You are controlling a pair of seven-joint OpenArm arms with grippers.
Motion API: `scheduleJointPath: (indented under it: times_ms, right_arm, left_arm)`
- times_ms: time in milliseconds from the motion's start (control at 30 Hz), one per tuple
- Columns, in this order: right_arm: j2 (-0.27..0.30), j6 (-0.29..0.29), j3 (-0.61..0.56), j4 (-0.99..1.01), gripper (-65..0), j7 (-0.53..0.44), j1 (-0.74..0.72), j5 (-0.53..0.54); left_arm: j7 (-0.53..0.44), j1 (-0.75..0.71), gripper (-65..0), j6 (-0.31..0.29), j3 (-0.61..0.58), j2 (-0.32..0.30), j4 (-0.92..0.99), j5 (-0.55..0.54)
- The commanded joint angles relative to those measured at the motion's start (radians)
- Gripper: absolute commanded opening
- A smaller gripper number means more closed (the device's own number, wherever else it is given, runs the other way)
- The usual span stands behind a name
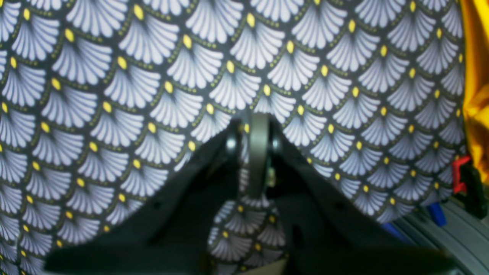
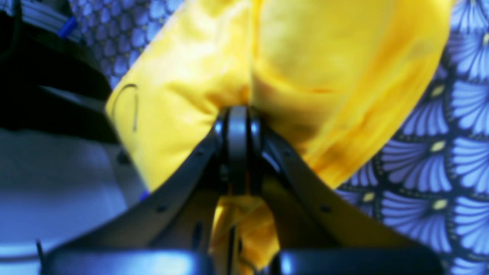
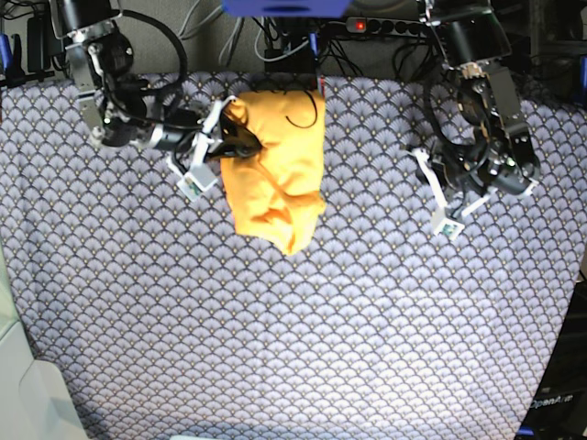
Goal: Fold the T-shirt properly
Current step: 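Grasp the bundle's collar end with the right gripper and tuck it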
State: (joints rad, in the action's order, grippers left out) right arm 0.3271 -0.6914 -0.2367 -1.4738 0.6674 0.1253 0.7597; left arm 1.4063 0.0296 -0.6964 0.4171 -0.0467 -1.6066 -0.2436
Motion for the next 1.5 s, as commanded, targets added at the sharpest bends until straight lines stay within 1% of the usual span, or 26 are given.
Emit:
scheduleJointPath:
  times_ms: [0, 133, 233, 300, 433, 533, 600, 767, 867, 1133, 1267, 1367, 1467]
  right_arm:
    - [0.022, -0.007, -0.011, 0.011, -65.0, 0.004, -0.019, -0.013]
    - [0.056, -0.007, -0.053, 0.022, -65.0, -0.007, -0.042, -0.012]
    - [0.076, -0.007, -0.054, -0.077, -65.0, -0.001, -0.037, -0.012]
    - [0.086, -0.007, -0.046, -0.172, -65.0, 0.045, -0.036, -0.010]
    - [0.082, -0.007, -0.006, -0.373, -65.0, 0.177, -0.031, -0.010]
    - [0.047, -0.007, 0.017, -0.453, -65.0, 0.220, -0.003, -0.010]
    - [0.028, -0.007, 0.018, -0.462, -65.0, 0.229, 0.004, -0.010]
    - [0.007, -0.007, 0.017, -0.425, -65.0, 0.214, 0.043, -0.013]
    - [0.010, -0.007, 0.013, -0.370, -65.0, 0.162, 0.050, -0.013]
    - [0.011, -0.007, 0.010, -0.193, -65.0, 0.076, 0.049, -0.013]
    - [0.020, -0.007, -0.042, -0.117, -65.0, 0.016, 0.047, -0.013]
    - [0.039, -0.007, -0.071, -0.118, -65.0, 0.001, 0.044, -0.012]
    - [0.050, -0.007, -0.071, -0.195, -65.0, 0.012, 0.041, -0.012]
  left_arm:
    - [-0.010, 0.017, -61.1, -0.002, 0.001, -0.005, -0.019, -0.012]
    - [-0.010, 0.017, -61.1, -0.002, -0.001, -0.005, -0.019, -0.009]
    - [-0.010, 0.017, -61.1, -0.002, -0.001, -0.005, -0.019, -0.010]
    - [-0.010, 0.017, -61.1, -0.002, -0.001, -0.005, -0.019, -0.006]
    - [-0.010, 0.017, -61.1, -0.002, -0.001, -0.005, -0.019, -0.004]
    - [-0.010, 0.014, -61.1, -0.002, -0.001, -0.009, -0.019, -0.007]
    - [-0.010, 0.013, -61.1, -0.002, -0.001, -0.022, -0.019, -0.012]
    - [-0.010, 0.011, -61.1, -0.002, 0.001, -0.026, -0.019, -0.012]
    - [-0.010, 0.010, -61.1, -0.002, 0.001, -0.026, -0.019, -0.012]
    - [-0.010, 0.013, -61.1, -0.002, 0.001, -0.025, -0.019, -0.012]
    - [-0.010, 0.011, -61.1, -0.002, 0.001, -0.025, -0.019, -0.012]
    - [-0.010, 0.011, -61.1, -0.002, 0.001, -0.025, -0.019, -0.012]
    - [-0.010, 0.010, -61.1, -0.002, 0.001, -0.025, -0.019, -0.012]
